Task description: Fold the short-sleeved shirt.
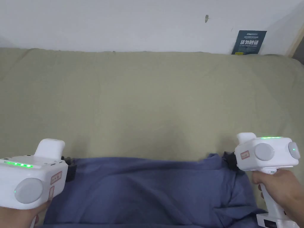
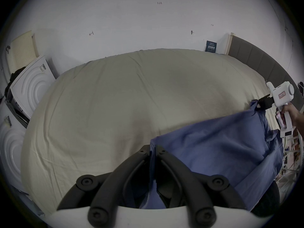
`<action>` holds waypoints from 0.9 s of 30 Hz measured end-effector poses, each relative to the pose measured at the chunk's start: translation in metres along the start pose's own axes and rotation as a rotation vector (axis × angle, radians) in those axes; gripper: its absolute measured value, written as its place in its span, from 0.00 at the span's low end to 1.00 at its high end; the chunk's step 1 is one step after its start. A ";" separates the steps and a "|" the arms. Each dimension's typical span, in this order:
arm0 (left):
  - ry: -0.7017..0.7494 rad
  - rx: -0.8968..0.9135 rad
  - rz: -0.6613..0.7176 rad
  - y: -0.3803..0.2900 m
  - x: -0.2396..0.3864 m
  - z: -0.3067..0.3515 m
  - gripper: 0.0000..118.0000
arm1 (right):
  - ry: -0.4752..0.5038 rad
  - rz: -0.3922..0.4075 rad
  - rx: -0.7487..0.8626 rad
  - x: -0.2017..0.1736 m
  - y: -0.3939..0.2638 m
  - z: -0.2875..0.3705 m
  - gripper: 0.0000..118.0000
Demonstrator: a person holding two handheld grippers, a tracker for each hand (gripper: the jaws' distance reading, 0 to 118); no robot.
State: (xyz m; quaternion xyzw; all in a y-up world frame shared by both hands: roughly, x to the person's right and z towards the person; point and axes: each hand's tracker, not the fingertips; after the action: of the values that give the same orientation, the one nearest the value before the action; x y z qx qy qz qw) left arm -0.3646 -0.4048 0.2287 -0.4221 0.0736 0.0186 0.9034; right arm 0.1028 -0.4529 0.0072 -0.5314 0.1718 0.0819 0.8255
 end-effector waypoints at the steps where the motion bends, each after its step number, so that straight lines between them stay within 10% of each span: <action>1: 0.002 0.000 0.004 0.000 0.000 0.000 0.03 | -0.083 0.041 0.059 -0.008 -0.002 0.010 0.07; 15: -0.042 0.144 0.124 -0.048 -0.008 0.144 0.03 | 0.053 0.130 0.416 -0.039 -0.131 0.221 0.07; 27: -0.022 -0.124 0.068 -0.171 -0.008 0.133 0.07 | 0.035 -0.007 0.222 -0.035 -0.275 0.181 0.10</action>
State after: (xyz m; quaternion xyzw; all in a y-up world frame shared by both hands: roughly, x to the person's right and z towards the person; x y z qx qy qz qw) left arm -0.3406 -0.4128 0.4440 -0.4742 0.0768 0.0582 0.8751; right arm 0.1937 -0.4039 0.3215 -0.4384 0.1923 0.0502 0.8765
